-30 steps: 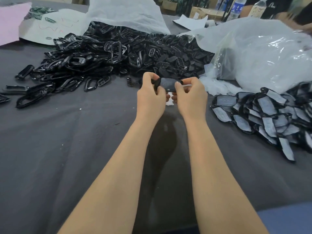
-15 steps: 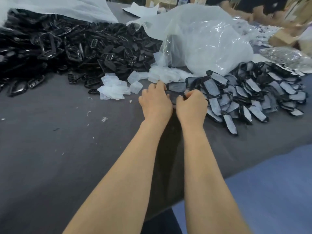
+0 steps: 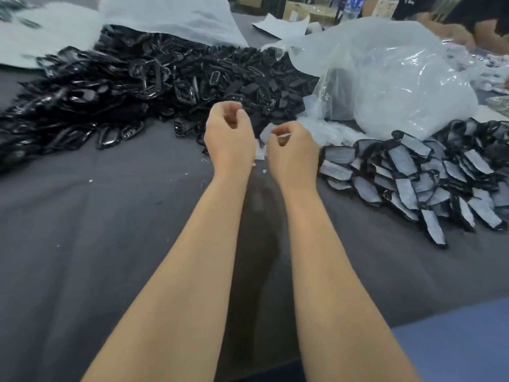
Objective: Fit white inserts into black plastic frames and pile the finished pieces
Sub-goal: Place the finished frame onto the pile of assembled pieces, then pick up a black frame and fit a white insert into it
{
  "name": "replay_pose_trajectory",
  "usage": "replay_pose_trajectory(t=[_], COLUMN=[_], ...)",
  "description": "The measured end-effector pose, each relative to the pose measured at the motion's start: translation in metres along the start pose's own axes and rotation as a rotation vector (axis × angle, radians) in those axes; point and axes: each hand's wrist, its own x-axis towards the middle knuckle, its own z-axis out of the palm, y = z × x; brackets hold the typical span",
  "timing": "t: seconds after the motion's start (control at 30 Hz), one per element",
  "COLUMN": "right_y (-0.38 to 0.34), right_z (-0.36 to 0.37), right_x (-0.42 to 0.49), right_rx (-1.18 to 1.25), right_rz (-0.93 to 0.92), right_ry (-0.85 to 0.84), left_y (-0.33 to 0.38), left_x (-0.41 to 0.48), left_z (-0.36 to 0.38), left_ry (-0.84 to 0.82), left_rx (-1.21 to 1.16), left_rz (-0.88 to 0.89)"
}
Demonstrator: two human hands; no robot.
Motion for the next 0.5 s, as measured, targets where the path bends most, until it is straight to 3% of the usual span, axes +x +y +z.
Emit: replay_pose_trajectory(t=[0.33,0.5], right_y=[-0.090,-0.107], right_z=[0.121,0.159], right_x=[-0.028,-0.038], right_rx=[0.019,-0.142], right_rz=[-0.259,-0.325], right_ry=[-0.456,-0.521], left_y=[-0.016,-0.024], left_x=[0.055,0.064], left_z=[-0.136,-0.167], left_ry=[0.487,0.519], left_rx=[-0.206,-0.082], left_rz=[-0.242,-0.266])
